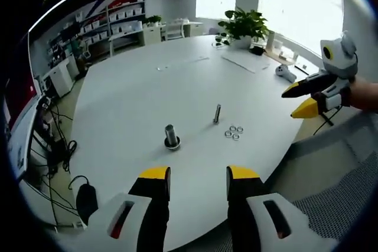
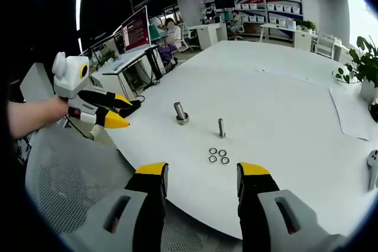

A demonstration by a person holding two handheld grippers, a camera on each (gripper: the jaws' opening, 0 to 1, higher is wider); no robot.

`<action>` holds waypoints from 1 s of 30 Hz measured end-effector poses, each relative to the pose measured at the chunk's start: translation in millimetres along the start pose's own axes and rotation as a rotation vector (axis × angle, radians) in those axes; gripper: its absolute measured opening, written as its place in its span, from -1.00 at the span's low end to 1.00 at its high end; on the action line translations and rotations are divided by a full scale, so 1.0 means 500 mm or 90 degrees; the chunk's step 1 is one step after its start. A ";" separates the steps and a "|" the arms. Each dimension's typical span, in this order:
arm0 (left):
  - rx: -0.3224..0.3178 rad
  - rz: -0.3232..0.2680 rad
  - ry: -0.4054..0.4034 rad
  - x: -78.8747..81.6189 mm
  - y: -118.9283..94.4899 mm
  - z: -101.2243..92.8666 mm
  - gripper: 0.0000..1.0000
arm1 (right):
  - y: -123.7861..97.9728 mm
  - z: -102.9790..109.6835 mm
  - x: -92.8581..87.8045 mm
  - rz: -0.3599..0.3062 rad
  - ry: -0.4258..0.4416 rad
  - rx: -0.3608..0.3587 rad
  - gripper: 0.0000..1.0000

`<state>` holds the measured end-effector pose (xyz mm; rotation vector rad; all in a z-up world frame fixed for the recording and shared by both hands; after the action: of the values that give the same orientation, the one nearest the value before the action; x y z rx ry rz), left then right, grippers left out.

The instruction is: Place the washer onto the threaded stud by aligning its center hole with the stud, sliding it down to the base, and recovering from edge contact or off-axis alignment until the washer reaches the visible bottom stop.

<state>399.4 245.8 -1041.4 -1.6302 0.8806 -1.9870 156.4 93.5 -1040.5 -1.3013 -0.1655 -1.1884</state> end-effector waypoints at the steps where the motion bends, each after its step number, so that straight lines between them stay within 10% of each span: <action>1: -0.001 0.000 -0.002 -0.003 0.002 0.003 -0.27 | 0.001 0.000 0.000 0.001 -0.001 0.000 -0.01; 30: -0.025 0.017 0.002 -0.016 -0.009 -0.031 -0.29 | 0.006 0.001 -0.002 0.006 0.001 0.005 -0.02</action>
<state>386.6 257.8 -1045.5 -1.6291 0.9419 -1.9665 158.4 93.7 -1043.0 -1.2929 -0.1632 -1.1800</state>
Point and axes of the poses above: the point that each gripper's makers call its tool centre point, and the gripper's own axes: y roughly forward along the fingers, z roughly to its left, x roughly out of its top, the point moved 10 cm from there along -y, roughly backward along the fingers, and after that the axes turned 12 degrees about y, right-handed, at the moved point
